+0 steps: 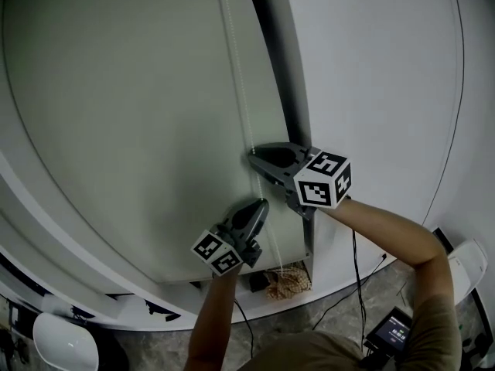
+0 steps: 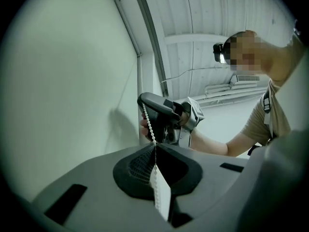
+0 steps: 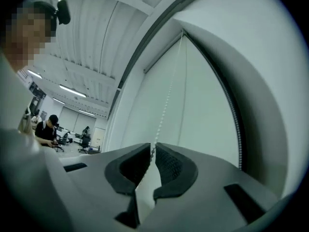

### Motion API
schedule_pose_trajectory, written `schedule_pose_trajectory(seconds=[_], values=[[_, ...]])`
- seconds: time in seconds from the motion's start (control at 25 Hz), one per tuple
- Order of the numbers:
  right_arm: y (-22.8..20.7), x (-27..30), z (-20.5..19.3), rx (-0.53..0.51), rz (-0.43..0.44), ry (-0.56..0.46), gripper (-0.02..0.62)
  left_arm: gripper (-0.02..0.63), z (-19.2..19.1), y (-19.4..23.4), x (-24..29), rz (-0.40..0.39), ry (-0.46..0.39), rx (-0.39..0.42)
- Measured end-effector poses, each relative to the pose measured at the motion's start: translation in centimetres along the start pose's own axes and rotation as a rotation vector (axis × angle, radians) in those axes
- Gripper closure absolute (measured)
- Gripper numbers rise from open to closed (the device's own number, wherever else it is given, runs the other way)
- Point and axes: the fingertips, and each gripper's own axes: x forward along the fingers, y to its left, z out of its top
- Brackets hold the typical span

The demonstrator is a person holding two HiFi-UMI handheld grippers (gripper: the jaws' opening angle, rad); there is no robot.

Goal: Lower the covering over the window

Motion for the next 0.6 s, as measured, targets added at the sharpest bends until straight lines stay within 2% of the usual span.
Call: schedule_pose_trajectory(seconds=[0.08, 0.12, 0.2, 0.24, 0.32, 0.44, 0.6], values=[[1.3, 0.7, 0.2, 0.025, 0.04, -0.007, 0.586, 0.586, 0.6, 0.3, -0.7, 0.023, 0.008, 0.009], [1.7, 0.6, 0.4, 0.036, 0.046, -0.02, 0.588, 0.584, 1.1, 0.6, -1.0, 0.036, -0.002, 0.007], [1.7, 0.1, 0.4, 0.056, 0.04, -0.043, 0.589, 0.567, 3.7, 1.6, -1.7, 0.052, -0.101, -0.045], [1.5, -0.1, 0.0, 0.068, 0.037, -0.041, 0.589, 0.493, 5.5, 2.3, -2.0, 0.057, -0.165, -0.076], [1.6, -0.2, -1.7, 0.087, 0.037, -0.003, 0.589, 0.446, 9.0, 3.5, -1.8, 0.071, -0.227, -0.074], [2.5, -0.3, -4.8, 0.094, 0.059, 0.064, 0.589, 0.408, 12.1, 4.7, 1.4, 0.065, -0.151, -0.003], [3.7, 0.0, -6.1, 0.099, 0.085, 0.073, 0.589, 0.416, 13.2, 4.4, 5.9, -0.049, -0.032, 0.022]])
